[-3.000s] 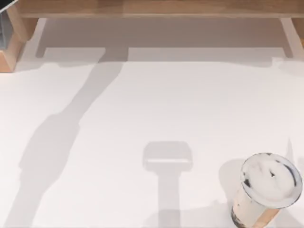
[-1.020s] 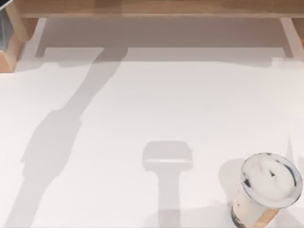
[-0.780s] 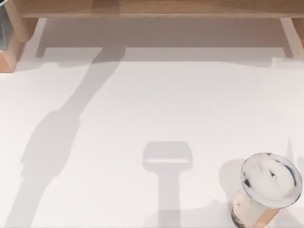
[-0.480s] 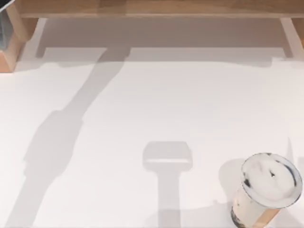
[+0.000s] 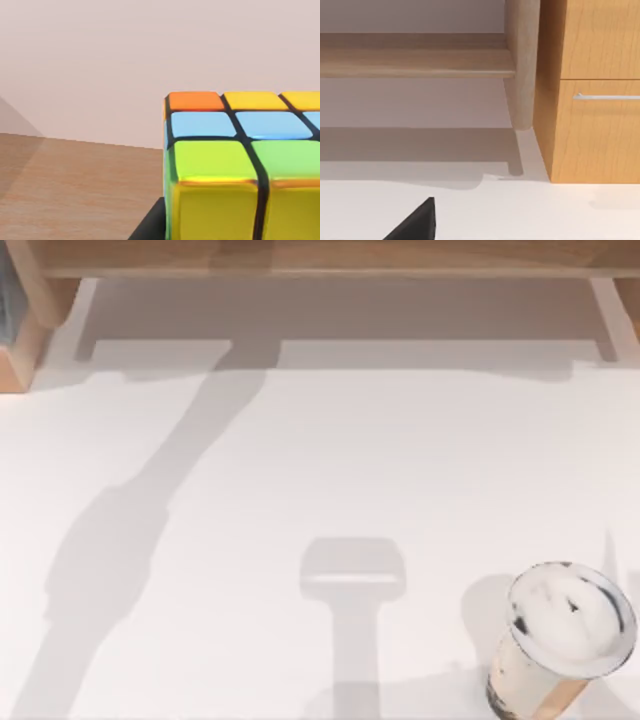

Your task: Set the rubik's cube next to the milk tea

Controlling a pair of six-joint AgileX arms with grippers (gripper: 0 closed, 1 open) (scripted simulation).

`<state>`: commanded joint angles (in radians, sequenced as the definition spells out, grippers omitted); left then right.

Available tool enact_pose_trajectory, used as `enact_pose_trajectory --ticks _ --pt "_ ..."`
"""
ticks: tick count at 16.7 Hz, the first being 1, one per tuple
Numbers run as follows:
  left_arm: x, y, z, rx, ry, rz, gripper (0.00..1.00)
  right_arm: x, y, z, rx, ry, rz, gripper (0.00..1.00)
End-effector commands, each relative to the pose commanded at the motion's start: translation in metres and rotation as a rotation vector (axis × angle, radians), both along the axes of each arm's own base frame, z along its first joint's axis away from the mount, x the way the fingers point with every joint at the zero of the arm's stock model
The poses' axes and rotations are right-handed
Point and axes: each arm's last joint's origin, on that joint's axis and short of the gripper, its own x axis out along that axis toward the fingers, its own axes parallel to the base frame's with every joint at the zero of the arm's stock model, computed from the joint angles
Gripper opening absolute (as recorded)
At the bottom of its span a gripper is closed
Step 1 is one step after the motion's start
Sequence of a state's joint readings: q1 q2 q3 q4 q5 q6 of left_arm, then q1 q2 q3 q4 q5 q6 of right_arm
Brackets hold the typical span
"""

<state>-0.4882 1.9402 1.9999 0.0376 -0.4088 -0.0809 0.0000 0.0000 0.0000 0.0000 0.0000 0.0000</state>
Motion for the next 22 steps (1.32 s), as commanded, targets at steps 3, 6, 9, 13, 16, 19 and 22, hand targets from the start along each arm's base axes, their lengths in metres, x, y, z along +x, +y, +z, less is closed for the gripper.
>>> enact_pose_trajectory --ticks 3,6,9,13,16,19,22 --pt "-0.035 -0.025 0.018 -0.169 0.019 -0.094 0.00 0.000 0.000 0.000 0.000 0.000 0.000 1.00" --pt "-0.065 -0.062 -0.002 -0.286 0.192 -0.206 0.00 0.000 0.000 0.000 0.000 0.000 0.000 1.00" --pt "-0.096 -0.095 -0.053 -0.305 0.495 -0.280 0.00 0.000 0.000 0.000 0.000 0.000 0.000 1.00" --pt "-0.142 -0.114 -0.142 -0.194 0.978 -0.242 0.00 0.000 0.000 0.000 0.000 0.000 0.000 1.00" --pt "-0.176 -0.109 -0.202 -0.041 1.302 -0.154 0.00 0.000 0.000 0.000 0.000 0.000 0.000 1.00" --pt "-0.204 -0.100 -0.235 0.090 1.527 -0.092 0.00 0.000 0.000 0.000 0.000 0.000 0.000 1.00" --pt "-0.222 -0.097 -0.246 0.158 1.631 -0.080 0.00 0.000 0.000 0.000 0.000 0.000 0.000 1.00"
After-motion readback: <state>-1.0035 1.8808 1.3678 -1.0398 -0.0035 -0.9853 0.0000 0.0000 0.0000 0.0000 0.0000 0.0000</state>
